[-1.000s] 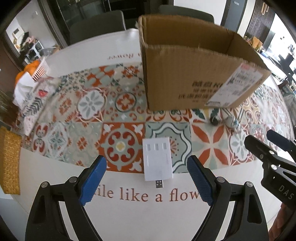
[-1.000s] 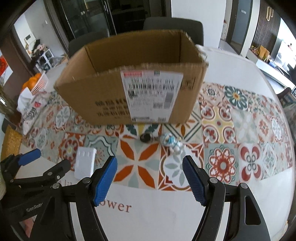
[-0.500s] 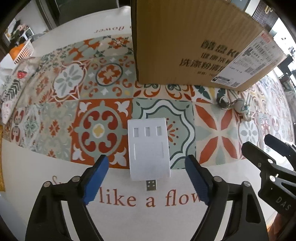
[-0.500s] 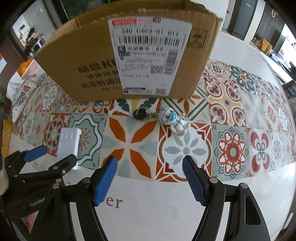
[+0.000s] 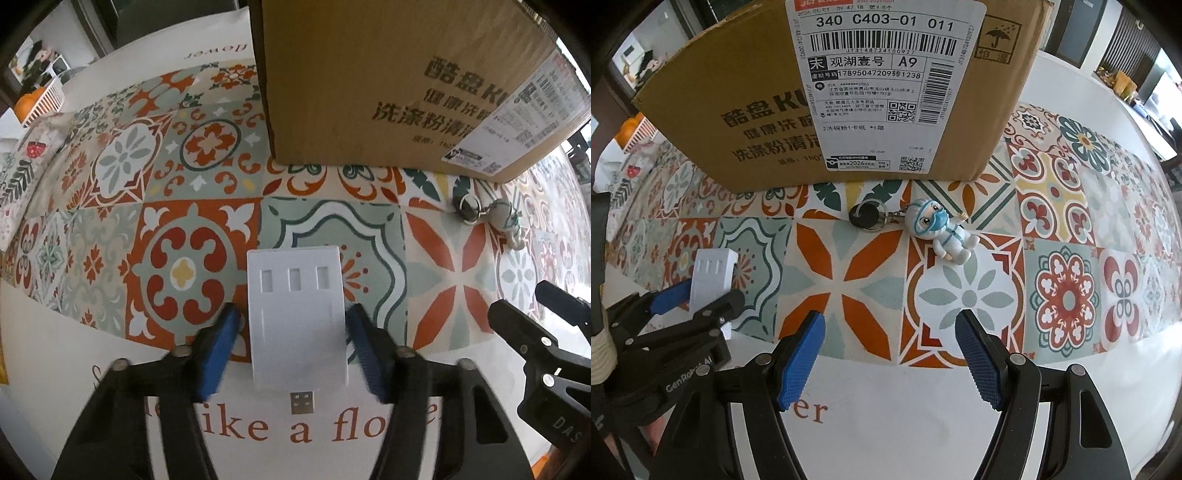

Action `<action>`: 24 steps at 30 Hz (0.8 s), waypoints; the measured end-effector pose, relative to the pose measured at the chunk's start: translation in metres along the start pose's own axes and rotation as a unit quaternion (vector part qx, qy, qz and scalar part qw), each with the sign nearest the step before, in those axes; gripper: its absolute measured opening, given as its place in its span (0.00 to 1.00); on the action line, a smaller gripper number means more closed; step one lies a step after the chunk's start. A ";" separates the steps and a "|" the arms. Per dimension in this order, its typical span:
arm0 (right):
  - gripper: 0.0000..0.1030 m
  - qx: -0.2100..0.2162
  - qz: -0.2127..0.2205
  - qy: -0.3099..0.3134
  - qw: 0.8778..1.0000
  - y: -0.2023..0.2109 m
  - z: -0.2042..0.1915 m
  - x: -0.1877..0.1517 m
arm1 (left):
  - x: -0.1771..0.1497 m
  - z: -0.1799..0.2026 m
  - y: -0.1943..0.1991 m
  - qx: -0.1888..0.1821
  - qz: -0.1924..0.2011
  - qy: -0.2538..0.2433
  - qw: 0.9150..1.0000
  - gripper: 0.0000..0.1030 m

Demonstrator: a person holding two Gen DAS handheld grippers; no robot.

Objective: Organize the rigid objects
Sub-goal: 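Grasp the white power bank with the left tool while the right tool grasps the astronaut figure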

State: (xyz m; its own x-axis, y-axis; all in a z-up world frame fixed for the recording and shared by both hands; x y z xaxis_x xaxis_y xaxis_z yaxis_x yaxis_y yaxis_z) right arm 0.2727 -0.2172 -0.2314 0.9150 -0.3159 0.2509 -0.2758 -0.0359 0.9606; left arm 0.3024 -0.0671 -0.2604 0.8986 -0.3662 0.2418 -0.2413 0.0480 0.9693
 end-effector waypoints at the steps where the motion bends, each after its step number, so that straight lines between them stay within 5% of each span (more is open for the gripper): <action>1: 0.71 0.000 0.000 0.000 1.000 0.000 0.000 0.000 | 0.002 -0.001 0.000 -0.002 0.002 0.001 1.000 0.46; 24: 0.71 0.071 0.046 -0.023 0.996 0.027 0.040 0.019 | 0.012 0.038 0.058 -0.024 0.068 -0.035 0.997 0.46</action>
State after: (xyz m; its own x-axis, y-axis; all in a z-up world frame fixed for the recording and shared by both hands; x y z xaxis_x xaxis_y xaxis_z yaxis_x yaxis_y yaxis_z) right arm 0.2708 -0.2619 -0.2055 0.8704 -0.3664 0.3290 -0.4005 -0.1379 0.9058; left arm 0.2855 -0.1043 -0.2034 0.8298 -0.4179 0.3698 -0.3407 0.1454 0.9288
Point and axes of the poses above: each gripper's, at about its wrist camera, not at the fingertips, and y roughly against the way its jaws point, z to its right, x to its top, the point moved 1 cm from there along -y, roughly the way its jaws point, and after that the axes turned 14 degrees about -y, right-handed, at the moved point
